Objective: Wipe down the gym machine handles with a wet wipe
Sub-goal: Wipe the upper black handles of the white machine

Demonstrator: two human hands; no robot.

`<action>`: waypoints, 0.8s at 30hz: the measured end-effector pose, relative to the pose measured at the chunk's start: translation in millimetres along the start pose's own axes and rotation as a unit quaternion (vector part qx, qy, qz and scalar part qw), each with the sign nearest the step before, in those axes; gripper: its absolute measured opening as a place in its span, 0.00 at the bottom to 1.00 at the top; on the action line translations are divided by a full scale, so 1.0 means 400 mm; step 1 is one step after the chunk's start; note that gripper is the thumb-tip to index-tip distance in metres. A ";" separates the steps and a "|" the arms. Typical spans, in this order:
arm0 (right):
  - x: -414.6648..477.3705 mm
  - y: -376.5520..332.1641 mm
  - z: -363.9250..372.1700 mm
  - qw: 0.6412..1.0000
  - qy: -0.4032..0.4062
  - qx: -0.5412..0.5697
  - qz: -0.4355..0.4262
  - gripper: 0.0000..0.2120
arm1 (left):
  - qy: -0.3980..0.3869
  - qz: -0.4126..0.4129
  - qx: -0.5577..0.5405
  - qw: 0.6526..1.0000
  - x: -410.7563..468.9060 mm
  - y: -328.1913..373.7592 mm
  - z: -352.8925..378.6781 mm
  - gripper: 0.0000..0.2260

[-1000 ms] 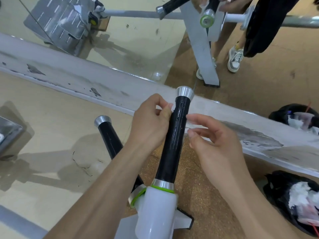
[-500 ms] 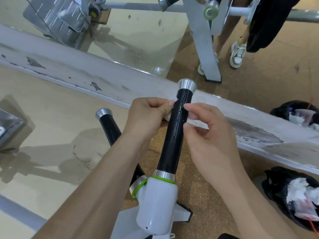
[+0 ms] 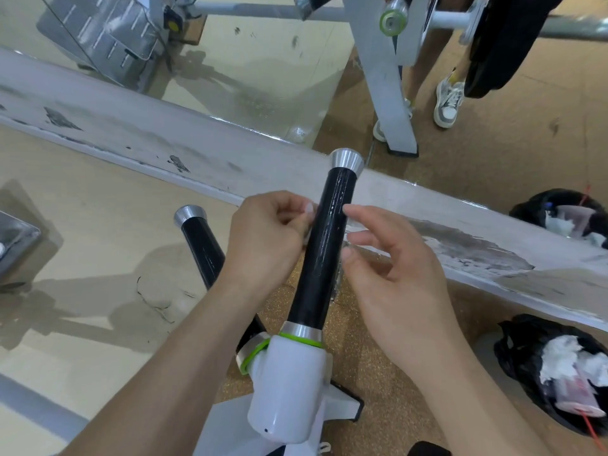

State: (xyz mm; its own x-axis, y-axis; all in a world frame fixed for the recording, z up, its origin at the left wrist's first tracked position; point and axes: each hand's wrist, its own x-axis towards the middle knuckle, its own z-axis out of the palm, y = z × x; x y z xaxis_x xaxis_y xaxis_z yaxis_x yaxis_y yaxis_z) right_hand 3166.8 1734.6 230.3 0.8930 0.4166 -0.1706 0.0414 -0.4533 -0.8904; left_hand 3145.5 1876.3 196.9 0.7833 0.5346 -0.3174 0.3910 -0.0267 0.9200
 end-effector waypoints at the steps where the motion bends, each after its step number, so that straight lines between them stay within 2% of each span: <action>1: 0.001 -0.001 0.004 1.000 -0.008 -0.011 -0.009 0.20 | -0.001 0.002 0.020 1.000 -0.012 -0.005 -0.009 0.07; 3: 0.002 0.000 0.008 0.999 -0.016 -0.021 -0.021 0.21 | 0.006 0.007 0.033 0.999 -0.023 -0.005 -0.019 0.07; 7: -0.005 0.006 0.016 0.999 -0.032 0.003 -0.018 0.24 | 0.015 -0.006 -0.048 0.999 -0.009 0.030 -0.003 0.08; 11: -0.012 0.024 0.006 0.993 -0.076 0.093 0.012 0.29 | 0.031 0.017 0.028 0.999 -0.065 0.017 -0.011 0.10; 14: -0.007 0.030 -0.012 0.983 -0.106 0.149 0.034 0.33 | 0.039 0.026 0.042 0.998 -0.101 0.016 -0.026 0.12; 17: -0.001 0.029 -0.022 0.979 -0.105 0.165 0.047 0.33 | 0.015 -0.024 -0.050 0.998 -0.057 0.017 -0.034 0.08; 20: -0.001 0.028 -0.024 0.981 -0.100 0.159 0.051 0.33 | -0.048 -0.133 -0.214 0.966 -0.037 0.012 -0.033 0.09; 22: -0.004 0.032 -0.023 0.981 -0.101 0.156 0.050 0.33 | -0.070 -0.163 -0.220 0.959 -0.047 0.012 -0.043 0.11; 24: -0.009 0.036 -0.020 0.982 -0.104 0.150 0.048 0.33 | -0.082 -0.154 -0.143 0.974 -0.053 0.019 -0.061 0.10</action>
State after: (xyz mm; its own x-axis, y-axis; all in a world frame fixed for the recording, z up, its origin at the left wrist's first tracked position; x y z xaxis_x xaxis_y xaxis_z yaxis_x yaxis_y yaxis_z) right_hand 3167.6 1720.2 221.5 0.7745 0.5487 -0.3148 -0.2006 -0.2590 -0.9448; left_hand 3120.0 1885.2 216.1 0.7258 0.3379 -0.5992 0.4873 0.3623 0.7945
